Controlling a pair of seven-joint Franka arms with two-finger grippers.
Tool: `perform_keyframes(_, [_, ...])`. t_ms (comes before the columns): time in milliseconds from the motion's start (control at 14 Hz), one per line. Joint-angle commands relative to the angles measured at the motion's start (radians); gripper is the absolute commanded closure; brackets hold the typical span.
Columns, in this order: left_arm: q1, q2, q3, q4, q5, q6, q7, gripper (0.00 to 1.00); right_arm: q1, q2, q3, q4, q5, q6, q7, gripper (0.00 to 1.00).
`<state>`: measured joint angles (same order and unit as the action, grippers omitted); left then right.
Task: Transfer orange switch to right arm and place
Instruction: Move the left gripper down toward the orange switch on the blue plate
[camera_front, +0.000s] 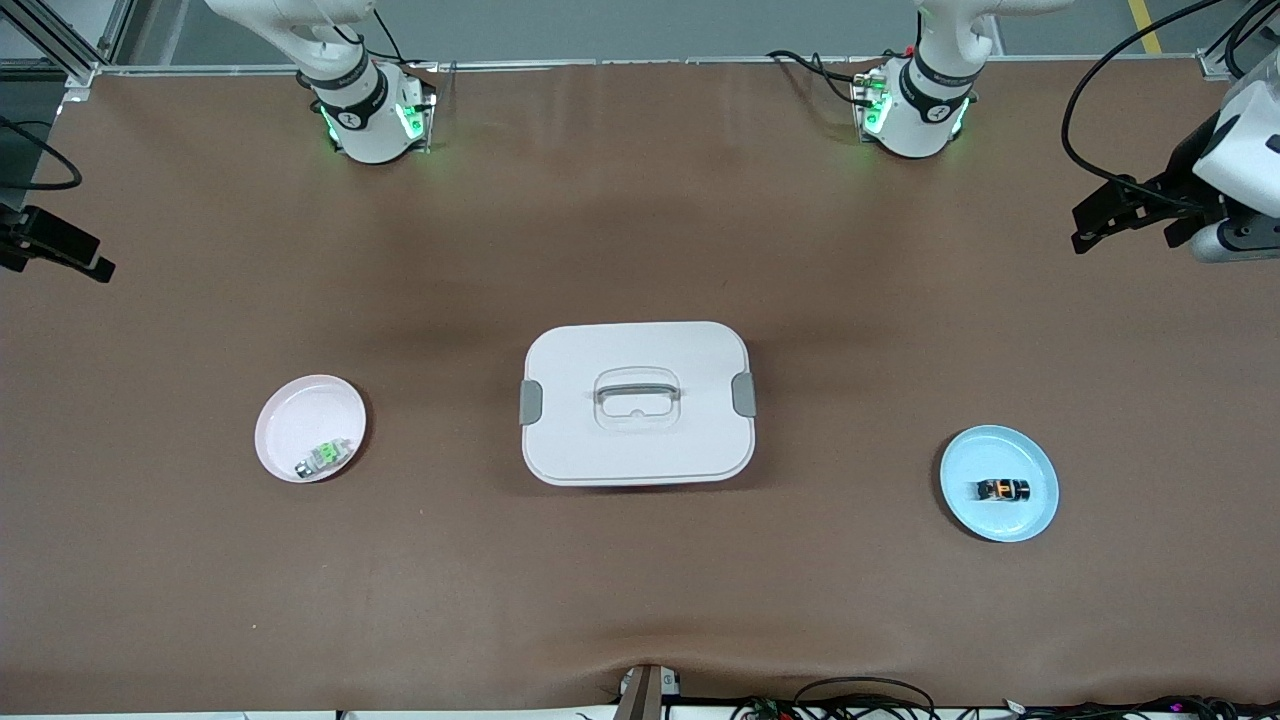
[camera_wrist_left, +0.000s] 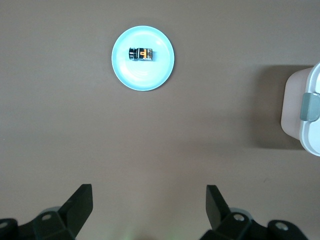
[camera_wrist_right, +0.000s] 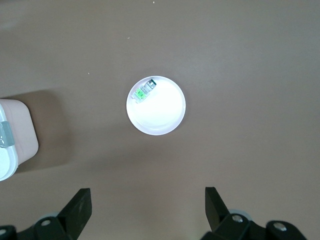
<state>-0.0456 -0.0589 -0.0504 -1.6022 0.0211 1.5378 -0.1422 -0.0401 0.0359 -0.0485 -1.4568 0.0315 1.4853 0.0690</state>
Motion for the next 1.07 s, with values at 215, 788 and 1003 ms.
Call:
perform_keyframes(215, [0.007,0.016,0.001,0.033,0.0,-0.024,0.003,0.0,-0.001,-0.022,0.007,-0.014,0.011,0.006,0.011,0.0])
perform_keyframes(788, [0.101,0.178,0.0,0.062,0.002,0.071,0.049,0.0,-0.003,-0.022,0.007,-0.014,0.013,0.007,0.011,0.0])
perform_keyframes(1003, [0.102,0.26,0.0,0.061,0.026,0.146,0.049,0.0,-0.004,-0.022,0.007,-0.014,0.013,0.007,0.011,0.0])
